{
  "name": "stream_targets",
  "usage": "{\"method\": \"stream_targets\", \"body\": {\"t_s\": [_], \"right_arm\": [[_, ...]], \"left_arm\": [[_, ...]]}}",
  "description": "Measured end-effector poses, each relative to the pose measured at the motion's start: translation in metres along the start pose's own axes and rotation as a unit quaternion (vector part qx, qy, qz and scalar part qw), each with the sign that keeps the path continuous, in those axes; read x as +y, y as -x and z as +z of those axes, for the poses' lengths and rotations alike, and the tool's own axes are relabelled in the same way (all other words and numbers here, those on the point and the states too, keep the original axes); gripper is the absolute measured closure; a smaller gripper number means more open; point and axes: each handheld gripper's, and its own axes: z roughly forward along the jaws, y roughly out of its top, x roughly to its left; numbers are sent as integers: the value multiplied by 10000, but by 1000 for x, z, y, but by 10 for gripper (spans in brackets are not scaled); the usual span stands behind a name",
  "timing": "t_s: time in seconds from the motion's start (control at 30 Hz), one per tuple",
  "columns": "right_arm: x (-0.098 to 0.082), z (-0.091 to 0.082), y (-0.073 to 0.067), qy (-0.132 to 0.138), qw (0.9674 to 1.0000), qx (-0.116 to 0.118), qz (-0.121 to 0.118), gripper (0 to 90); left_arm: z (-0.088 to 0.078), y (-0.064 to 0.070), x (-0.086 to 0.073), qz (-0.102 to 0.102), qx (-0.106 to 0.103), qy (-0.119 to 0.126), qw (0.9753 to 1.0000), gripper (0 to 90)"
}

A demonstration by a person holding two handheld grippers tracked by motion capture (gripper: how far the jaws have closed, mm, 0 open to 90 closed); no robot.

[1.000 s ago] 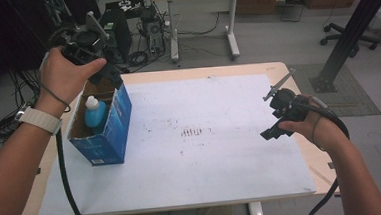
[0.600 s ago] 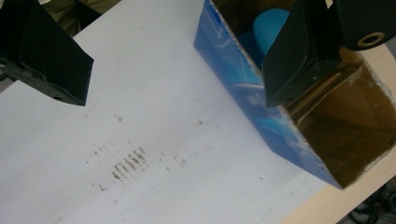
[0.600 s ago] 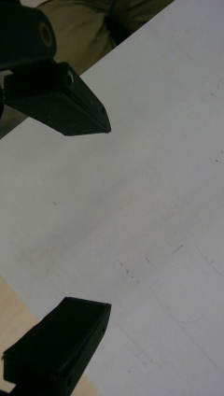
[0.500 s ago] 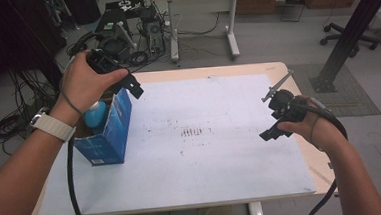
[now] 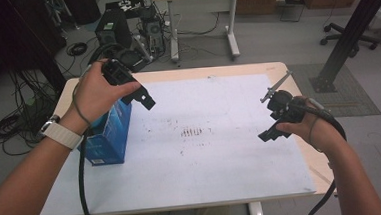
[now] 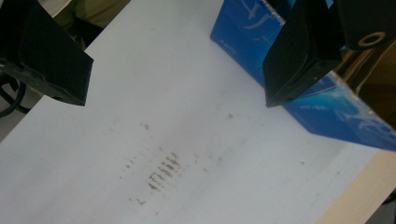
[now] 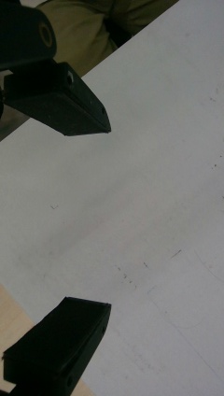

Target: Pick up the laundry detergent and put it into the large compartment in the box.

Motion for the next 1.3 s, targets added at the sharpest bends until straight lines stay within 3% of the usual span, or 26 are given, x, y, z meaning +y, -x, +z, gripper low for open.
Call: {"method": "stream_targets", "body": {"t_s": [0.13, 0.5, 0.77, 1.3], "right_arm": [[-1, 0, 0, -10, 10000, -11, 11, 116], [4, 2, -2, 16, 10000, -5, -16, 116], [4, 4, 0, -3, 10000, -3, 3, 116], [6, 6, 0, -24, 10000, 1, -22, 115]], "left_arm": [[9, 10, -1, 343, -106, -4, 9994, 88], [29, 26, -6, 854, -291, -55, 9959, 89], [41, 33, -5, 921, -273, -139, 9953, 89], [42, 33, -7, 901, -249, -95, 9956, 89]]}}
